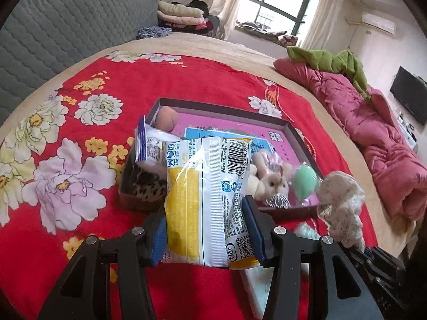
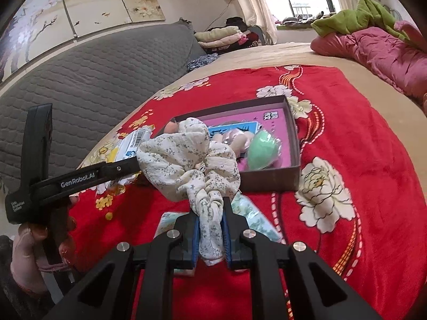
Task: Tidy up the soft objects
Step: 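Carry the snack bag over the box with the left tool while the right tool carries the floral cloth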
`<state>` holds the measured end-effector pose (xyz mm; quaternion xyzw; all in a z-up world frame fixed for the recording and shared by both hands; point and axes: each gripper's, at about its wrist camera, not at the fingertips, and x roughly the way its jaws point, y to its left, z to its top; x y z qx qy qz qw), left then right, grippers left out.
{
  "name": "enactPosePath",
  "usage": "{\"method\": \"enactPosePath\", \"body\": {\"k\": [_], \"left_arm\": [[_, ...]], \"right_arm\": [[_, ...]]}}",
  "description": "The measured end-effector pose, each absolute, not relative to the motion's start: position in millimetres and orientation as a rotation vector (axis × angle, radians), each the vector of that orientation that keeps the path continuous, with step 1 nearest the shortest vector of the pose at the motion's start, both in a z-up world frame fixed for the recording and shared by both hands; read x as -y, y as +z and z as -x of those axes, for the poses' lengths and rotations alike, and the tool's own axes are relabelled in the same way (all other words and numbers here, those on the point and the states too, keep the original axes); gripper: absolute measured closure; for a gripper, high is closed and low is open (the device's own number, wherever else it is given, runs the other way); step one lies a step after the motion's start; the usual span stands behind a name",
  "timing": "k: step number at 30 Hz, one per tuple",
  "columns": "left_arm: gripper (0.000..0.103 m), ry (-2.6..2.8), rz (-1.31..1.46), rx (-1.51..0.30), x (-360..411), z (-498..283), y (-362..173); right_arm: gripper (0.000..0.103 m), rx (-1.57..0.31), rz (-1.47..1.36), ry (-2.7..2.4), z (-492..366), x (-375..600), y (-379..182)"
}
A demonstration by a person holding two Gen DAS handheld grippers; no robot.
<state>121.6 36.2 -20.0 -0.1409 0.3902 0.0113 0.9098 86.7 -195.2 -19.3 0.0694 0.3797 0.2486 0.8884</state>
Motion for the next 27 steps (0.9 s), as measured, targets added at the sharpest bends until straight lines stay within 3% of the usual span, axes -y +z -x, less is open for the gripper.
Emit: {"method": "enactPosePath", "body": {"k": [27], "left_arm": [[0.051,-0.021,0.303,-0.754,-34,-160,-21]], "right_arm": [[0.088,-0.679,-0.114,0.409,-131,187,19]]}}
